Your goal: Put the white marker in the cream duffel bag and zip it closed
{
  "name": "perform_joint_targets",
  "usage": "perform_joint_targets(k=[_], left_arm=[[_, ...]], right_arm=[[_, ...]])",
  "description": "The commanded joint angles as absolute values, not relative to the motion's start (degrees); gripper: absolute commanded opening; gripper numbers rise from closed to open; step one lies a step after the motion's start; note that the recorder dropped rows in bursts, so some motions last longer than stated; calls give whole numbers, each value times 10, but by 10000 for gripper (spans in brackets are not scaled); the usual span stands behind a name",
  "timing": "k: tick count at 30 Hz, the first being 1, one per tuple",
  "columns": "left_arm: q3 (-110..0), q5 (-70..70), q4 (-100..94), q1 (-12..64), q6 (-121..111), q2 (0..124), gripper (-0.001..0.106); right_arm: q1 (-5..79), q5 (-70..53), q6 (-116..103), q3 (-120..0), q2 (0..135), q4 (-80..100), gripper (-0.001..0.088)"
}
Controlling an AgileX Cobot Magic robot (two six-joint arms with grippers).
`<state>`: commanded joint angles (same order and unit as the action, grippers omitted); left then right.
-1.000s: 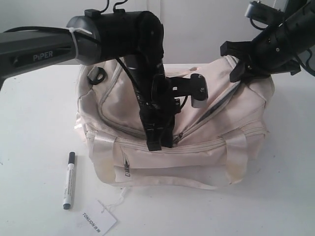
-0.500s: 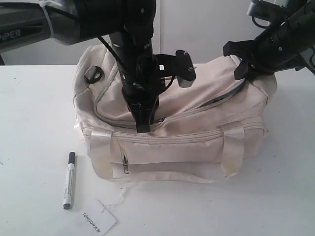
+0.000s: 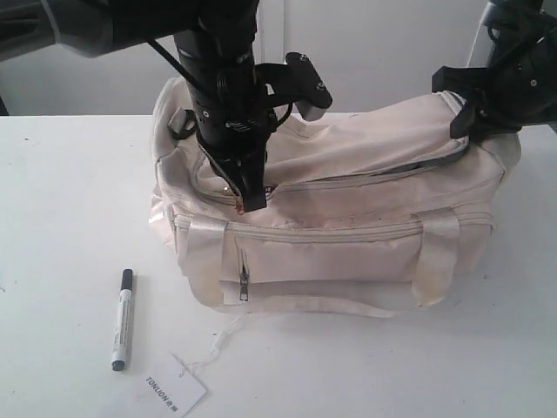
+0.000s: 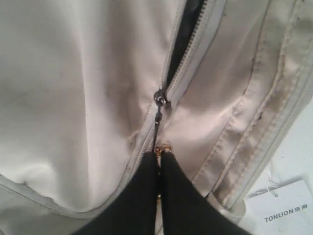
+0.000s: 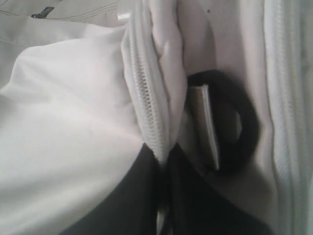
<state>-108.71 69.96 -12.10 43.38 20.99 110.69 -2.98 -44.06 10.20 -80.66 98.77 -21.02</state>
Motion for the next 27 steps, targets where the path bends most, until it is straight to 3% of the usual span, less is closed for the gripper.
perform_joint_targets(k=[21, 27], left_arm=[[-1087, 700, -31, 434, 177, 1065, 0], [-1087, 700, -31, 434, 179, 1065, 0]], right_arm=[[-29, -463, 211, -807, 988, -315, 8], [-29, -484, 203, -807, 986, -318, 230]])
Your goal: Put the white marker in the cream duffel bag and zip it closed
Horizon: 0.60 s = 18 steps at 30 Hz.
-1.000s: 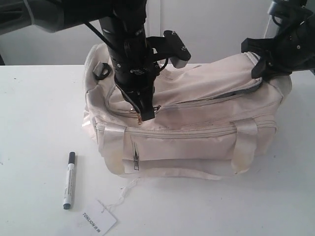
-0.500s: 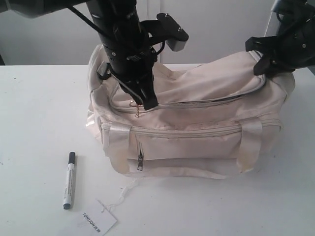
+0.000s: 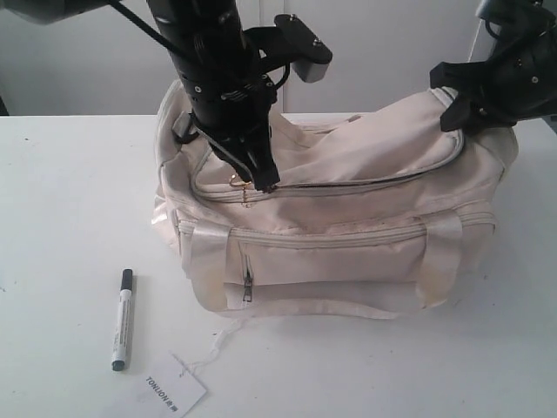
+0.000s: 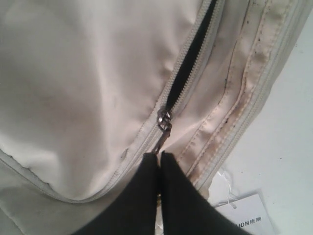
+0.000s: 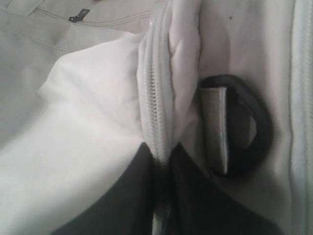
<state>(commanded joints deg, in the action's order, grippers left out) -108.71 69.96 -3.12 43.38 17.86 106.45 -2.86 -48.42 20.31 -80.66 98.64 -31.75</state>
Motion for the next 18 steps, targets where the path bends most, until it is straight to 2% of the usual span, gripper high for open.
perform_joint_targets(k=[2, 4, 12, 18], left_arm=[[-1087, 700, -31, 434, 179, 1065, 0], [-1087, 700, -31, 434, 179, 1065, 0], [-1087, 700, -4, 431, 237, 1062, 0], [-1087, 687, 58, 407, 289, 1059, 0]], right_arm=[[-29, -489, 203, -807, 981, -318, 291], [-29, -493, 203, -807, 971, -318, 310], [-30, -505, 220, -807, 902, -311, 311], [-30, -542, 316, -804, 881, -313, 310]])
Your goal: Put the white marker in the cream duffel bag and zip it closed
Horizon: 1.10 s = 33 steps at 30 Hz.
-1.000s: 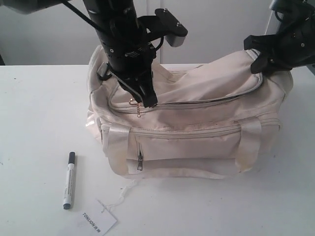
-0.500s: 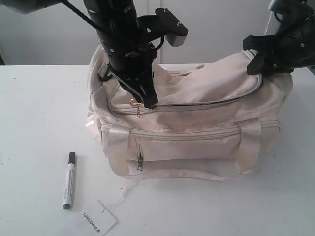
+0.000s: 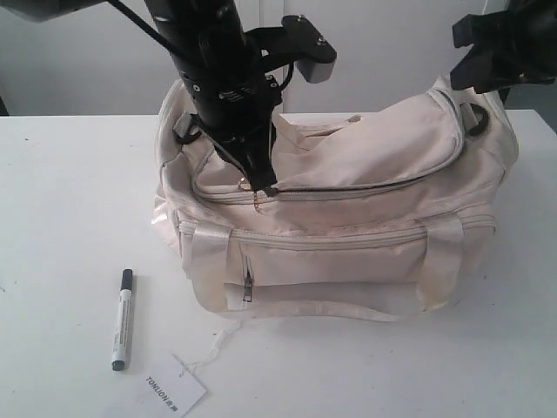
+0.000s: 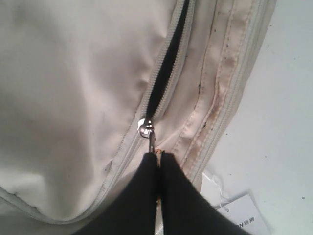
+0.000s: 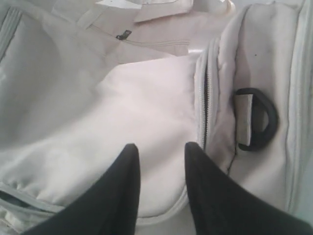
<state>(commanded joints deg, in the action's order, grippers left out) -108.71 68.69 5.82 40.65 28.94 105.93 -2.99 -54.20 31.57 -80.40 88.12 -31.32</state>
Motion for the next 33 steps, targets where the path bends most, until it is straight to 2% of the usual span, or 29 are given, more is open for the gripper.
perform_joint_targets(k=[21, 27, 33], left_arm=[[-1087, 668, 128, 359, 453, 1059, 0], [-1087, 667, 128, 359, 465, 1059, 0], [-1087, 667, 128, 359, 467, 1059, 0]], right_arm=[[59, -580, 674, -717, 881, -341, 315], [86, -576, 759, -712, 881, -364, 430], [106, -546, 799, -712, 889, -390, 443]])
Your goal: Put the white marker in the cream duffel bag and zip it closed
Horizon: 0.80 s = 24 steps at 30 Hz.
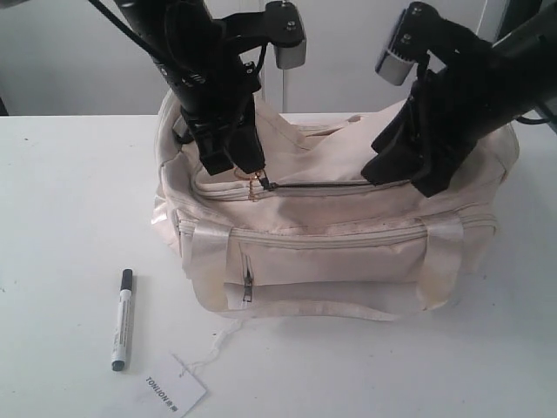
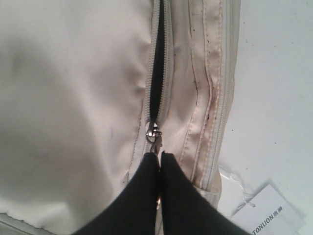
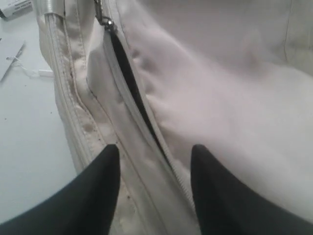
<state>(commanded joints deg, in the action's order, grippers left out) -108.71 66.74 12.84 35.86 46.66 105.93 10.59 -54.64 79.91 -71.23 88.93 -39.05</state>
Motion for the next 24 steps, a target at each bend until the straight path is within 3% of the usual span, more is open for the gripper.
perform_joint_targets(k=[24], left_arm=[[-1087, 671, 128, 359, 467, 1064, 0]], right_arm=[[113, -547, 854, -711, 920, -446, 456]])
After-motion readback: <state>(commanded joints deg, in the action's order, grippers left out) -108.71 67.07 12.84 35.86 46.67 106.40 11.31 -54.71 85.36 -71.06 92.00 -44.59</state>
